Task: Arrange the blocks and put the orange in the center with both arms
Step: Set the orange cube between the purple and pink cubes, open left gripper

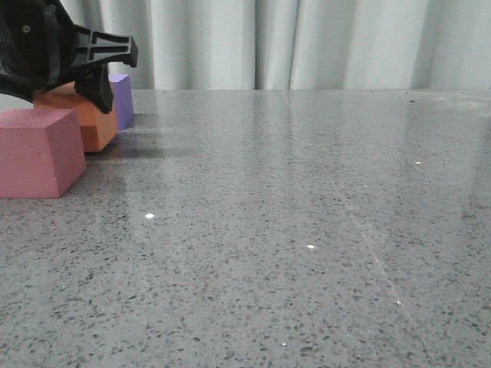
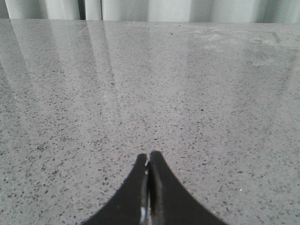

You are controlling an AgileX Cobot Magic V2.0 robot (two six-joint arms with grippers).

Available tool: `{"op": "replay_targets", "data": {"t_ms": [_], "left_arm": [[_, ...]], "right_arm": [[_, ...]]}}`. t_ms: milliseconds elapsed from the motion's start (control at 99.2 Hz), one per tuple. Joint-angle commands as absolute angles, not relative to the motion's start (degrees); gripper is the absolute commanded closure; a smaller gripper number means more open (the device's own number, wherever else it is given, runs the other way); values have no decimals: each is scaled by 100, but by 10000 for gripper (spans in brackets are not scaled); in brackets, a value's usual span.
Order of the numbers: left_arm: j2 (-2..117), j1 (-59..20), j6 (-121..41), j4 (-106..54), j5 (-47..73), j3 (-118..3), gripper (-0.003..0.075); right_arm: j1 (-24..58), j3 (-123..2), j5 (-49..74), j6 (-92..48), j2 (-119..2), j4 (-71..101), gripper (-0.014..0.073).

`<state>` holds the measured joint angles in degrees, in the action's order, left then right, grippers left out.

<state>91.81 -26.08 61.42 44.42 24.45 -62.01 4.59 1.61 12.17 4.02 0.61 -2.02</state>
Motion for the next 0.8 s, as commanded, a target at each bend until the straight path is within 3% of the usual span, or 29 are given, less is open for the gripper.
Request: {"op": "replay_targets", "data": {"t_ms": [0,141,212,333,403,786], "left_arm": [[9019,-2599,6195,4444,2214,-6354,577],[9019,-2599,6195,4417,2201,-6354,492],[9019,-2599,6195,4428,2150,-6354,390],[9019,-2599,6195,4480,2072,-6354,145],[9019,-2599,6195,4480,2068,-6354,71],[8452,-2599,6195,4480,2193,-6354,71]], "right_arm": [[427,79,729,358,201,-216,661],[427,79,729,358,201,-216,661],[427,79,729,358,201,-216,661],[427,79,729,358,201,-216,661],[427,79,729,358,201,-216,661],[427,79,729,358,201,-216,661]]}}
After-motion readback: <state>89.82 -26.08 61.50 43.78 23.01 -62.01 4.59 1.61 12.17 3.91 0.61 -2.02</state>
